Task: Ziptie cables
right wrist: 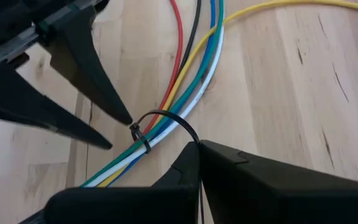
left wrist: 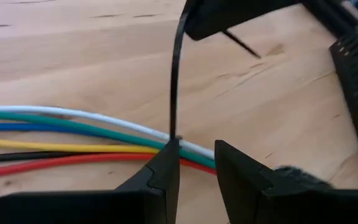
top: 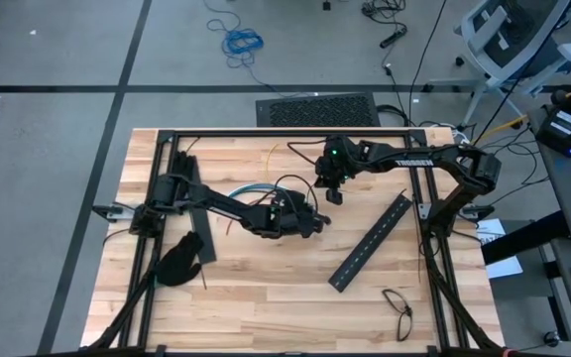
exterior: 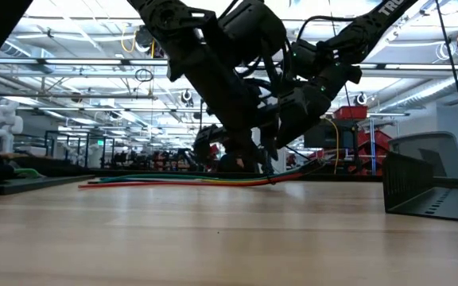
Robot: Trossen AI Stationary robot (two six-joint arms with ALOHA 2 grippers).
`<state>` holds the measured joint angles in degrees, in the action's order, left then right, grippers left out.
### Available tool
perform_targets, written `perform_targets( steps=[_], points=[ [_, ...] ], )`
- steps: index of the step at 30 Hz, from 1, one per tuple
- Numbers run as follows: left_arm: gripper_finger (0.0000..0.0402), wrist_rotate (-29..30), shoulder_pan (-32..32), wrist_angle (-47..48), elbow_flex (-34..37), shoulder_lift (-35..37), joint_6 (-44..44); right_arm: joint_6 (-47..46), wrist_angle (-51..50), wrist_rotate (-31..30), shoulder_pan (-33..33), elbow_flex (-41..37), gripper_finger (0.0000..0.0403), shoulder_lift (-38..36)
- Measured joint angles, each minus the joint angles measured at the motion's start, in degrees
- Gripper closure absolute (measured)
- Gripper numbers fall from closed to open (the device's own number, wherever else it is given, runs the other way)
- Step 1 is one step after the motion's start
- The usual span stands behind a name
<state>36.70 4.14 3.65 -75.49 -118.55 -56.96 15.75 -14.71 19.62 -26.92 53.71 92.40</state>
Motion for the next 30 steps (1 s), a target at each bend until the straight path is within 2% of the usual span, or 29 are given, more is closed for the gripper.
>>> perform_targets(
  steps=[3, 9, 13, 22, 30],
  points=[
    [0.0304, -0.06, 0.22, 0.89, -1.35, 0.87, 2.83, 0.11, 0.19, 0.0, 0.01, 0.0, 0.0403, 0.0],
    [0.0304, 2.82, 2.02, 9.93, -2.0, 3.97, 3.45, 0.18, 0.26, 0.0, 0.02, 0.0, 0.0403, 0.0],
    [0.0304, 3.31, 2.27, 10.46, -2.09, 4.4, 4.29, 0.35, 0.32, 0.0, 0.02, 0.0, 0.0403, 0.0],
    [0.0304, 4.16, 0.37, 10.71, -2.07, 4.31, 13.86, 0.0, 0.49, 0.0, 0.0, 0.0, 0.0403, 0.0],
    [0.0304, 4.37, -1.15, 7.33, -1.98, 3.11, 13.84, -0.05, 1.31, 0.0, 0.01, 0.0, 0.0403, 0.0]
  ],
)
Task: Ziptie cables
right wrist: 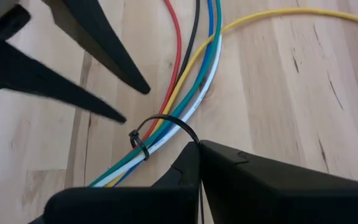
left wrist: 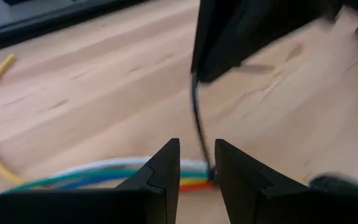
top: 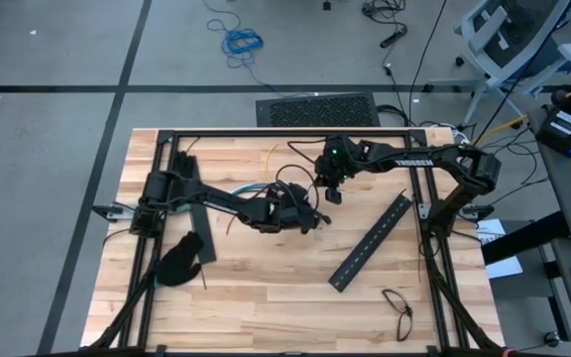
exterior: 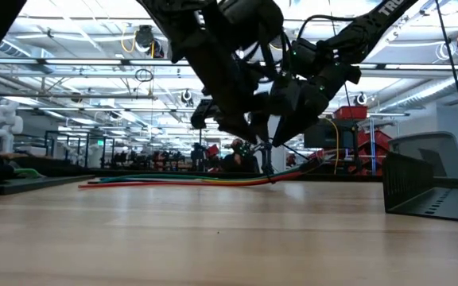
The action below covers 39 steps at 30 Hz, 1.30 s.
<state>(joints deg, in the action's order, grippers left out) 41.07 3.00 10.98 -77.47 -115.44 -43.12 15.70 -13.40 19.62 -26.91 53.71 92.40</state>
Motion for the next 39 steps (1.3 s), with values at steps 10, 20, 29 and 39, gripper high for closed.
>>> perform_targets(
  steps=[10, 20, 29, 39],
  points=[
    [0.0304, 0.51, 0.02, -2.34, 0.0, -1.35, -2.58, -0.23, 0.15, 0.0, -0.01, 0.0, 0.0403, 0.0],
    [0.0304, 0.89, -0.03, -4.53, -0.04, -2.37, -3.01, -0.65, 0.47, 0.0, -0.01, 0.0, 0.0403, 0.0],
    [0.0304, 1.26, -0.75, -5.88, 0.0, -4.57, -4.58, -0.73, 1.29, 0.02, -0.01, -0.02, 0.0403, 0.0],
    [0.0304, 2.72, -0.86, -5.74, -0.02, -4.5, -4.58, -1.33, 2.05, 0.04, 0.01, -0.02, 0.0403, 0.0]
  ],
)
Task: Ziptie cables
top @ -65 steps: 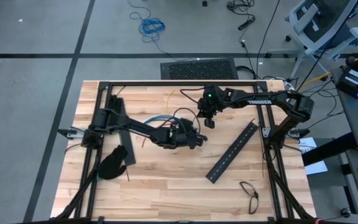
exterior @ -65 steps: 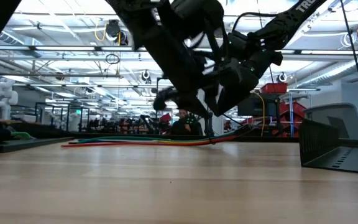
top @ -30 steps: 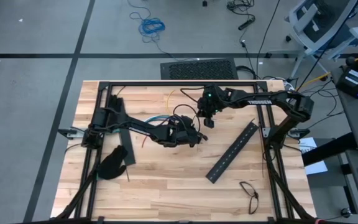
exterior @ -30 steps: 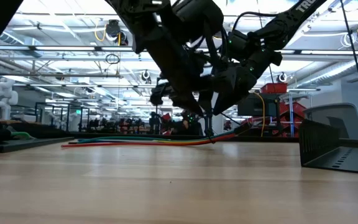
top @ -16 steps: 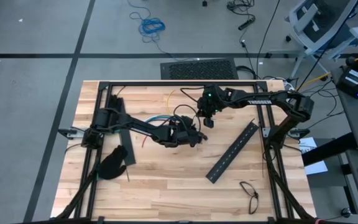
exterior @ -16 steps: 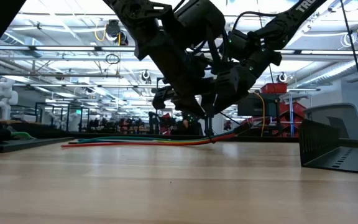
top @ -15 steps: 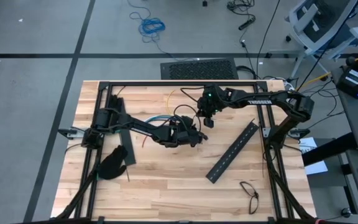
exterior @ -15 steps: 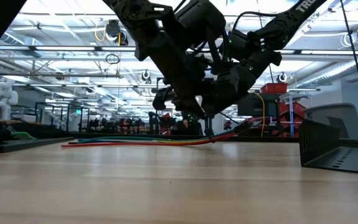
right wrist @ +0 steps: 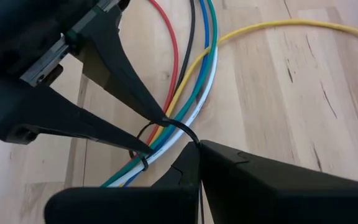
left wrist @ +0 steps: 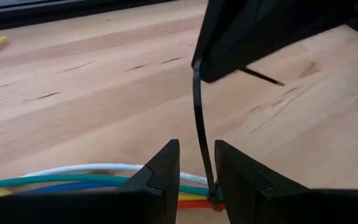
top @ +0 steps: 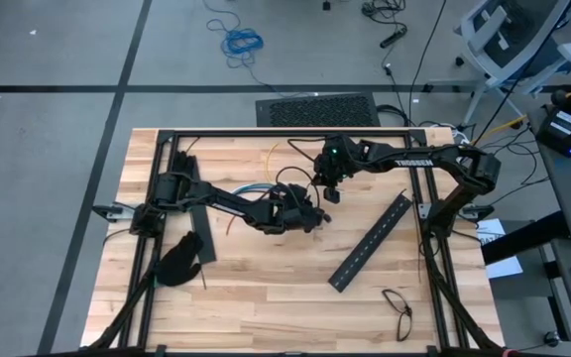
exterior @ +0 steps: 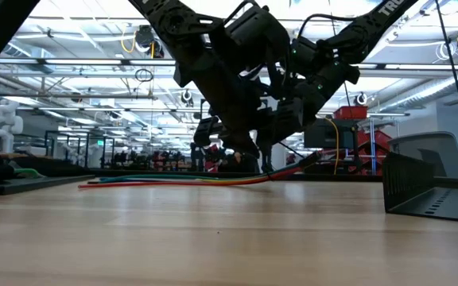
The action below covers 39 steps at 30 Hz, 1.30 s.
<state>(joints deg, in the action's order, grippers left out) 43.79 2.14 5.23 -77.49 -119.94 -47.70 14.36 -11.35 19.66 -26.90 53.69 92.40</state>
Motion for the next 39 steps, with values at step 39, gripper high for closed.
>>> perform_targets(
  steps=[39],
  points=[
    [0.0397, -1.38, 0.02, -4.69, -0.04, -3.5, -10.43, 0.23, 3.23, -2.74, 0.03, -0.07, 0.0403, 0.0]
  ],
)
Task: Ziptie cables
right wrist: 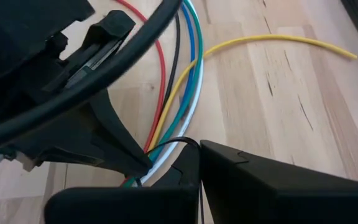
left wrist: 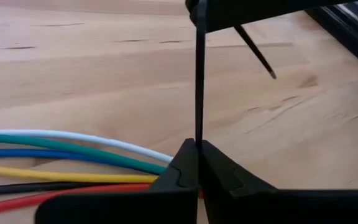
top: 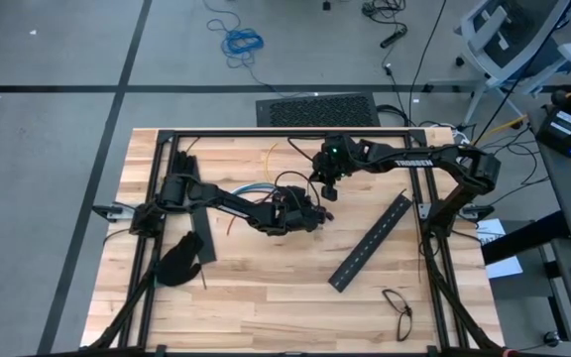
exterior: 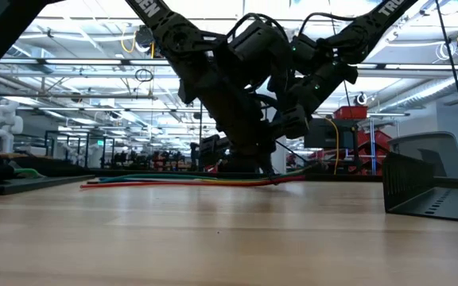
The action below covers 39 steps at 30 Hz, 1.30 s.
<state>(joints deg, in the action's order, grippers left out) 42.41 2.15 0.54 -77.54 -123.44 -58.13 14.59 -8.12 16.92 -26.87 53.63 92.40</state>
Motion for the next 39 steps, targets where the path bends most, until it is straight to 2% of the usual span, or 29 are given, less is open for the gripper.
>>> perform_targets(
  steps=[17, 24, 39],
  points=[
    [0.0401, 1.28, 0.06, 0.75, -1.52, 0.67, 0.18, -4.98, 5.21, 0.01, -0.01, -0.02, 0.0403, 0.02],
    [0.0401, 2.85, 0.07, 0.32, -3.67, 1.78, 6.44, -6.97, 7.96, 0.9, -0.08, 0.02, 0.0403, -0.31],
    [0.0402, 3.58, -0.04, 1.19, -3.67, 1.79, 2.88, -9.92, 9.29, 1.39, -0.02, 0.0, 0.0403, -2.12]
  ],
)
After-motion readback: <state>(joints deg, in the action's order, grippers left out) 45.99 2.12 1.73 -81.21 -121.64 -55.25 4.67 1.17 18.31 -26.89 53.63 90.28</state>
